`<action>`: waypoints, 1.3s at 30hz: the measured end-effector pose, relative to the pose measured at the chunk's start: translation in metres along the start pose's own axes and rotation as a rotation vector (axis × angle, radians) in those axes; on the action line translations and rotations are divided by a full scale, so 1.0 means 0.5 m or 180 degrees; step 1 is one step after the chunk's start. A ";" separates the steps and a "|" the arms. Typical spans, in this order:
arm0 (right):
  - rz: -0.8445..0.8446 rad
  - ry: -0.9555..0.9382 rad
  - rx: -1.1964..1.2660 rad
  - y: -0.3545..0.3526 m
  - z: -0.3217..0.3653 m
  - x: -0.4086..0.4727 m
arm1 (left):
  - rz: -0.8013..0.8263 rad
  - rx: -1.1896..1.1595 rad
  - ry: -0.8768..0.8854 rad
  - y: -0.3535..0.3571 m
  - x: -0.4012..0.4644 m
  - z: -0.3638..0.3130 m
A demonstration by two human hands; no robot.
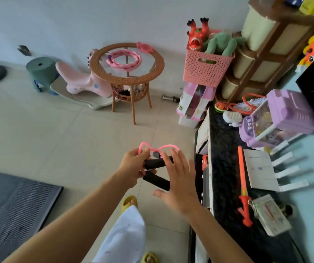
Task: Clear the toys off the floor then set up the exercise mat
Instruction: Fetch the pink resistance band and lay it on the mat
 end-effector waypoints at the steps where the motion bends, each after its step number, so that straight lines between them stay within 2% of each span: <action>1: -0.0045 -0.0013 -0.0083 -0.005 0.018 -0.018 | -0.0007 -0.0029 -0.0012 -0.009 -0.028 0.015; 3: -0.0189 0.0060 -0.0003 -0.005 0.038 -0.044 | -0.0036 -0.0107 -0.0007 -0.027 -0.065 0.035; 7: -0.0359 0.0216 0.0786 -0.018 0.087 -0.083 | -0.0135 -0.0158 -0.0043 -0.072 -0.126 0.065; 11: -0.0362 0.0374 0.1391 -0.030 0.137 -0.113 | -0.0003 -0.0148 0.0001 -0.106 -0.170 0.083; 14: -0.0114 0.1302 0.2394 -0.024 0.163 -0.132 | 0.0107 -0.0371 -0.0018 -0.148 -0.201 0.097; 18: 0.0048 0.3018 0.4617 0.008 0.248 -0.169 | -0.0219 -0.0298 0.0314 -0.273 -0.240 0.122; 21: -0.0050 0.3567 0.5572 0.032 0.342 -0.197 | -0.0386 0.0037 0.0700 -0.374 -0.274 0.142; 25: -0.0187 0.3817 0.6003 0.066 0.495 -0.236 | -0.0198 0.1050 0.1240 -0.485 -0.330 0.184; 27: -0.0222 0.3849 0.6155 0.084 0.573 -0.258 | -0.0318 0.1288 0.1406 -0.542 -0.357 0.207; 30: -0.0279 0.3831 0.6268 0.095 0.673 -0.294 | -0.0471 0.0944 0.0974 -0.624 -0.394 0.249; 33: -0.0254 0.3783 0.6152 0.090 0.747 -0.333 | -0.0308 0.0876 0.0584 -0.661 -0.430 0.293; 39: -0.0268 0.3714 0.5885 0.064 0.842 -0.413 | -0.0113 0.0044 0.0353 -0.706 -0.522 0.351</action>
Point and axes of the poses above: each hand's wrist, its own x-axis towards the middle knuckle, its own y-axis out of the palm, z = x × y, the point moved 6 cm from there along x, towards the middle knuckle, and after that the axes turned 2 degrees about -y, right-handed, at the moved point
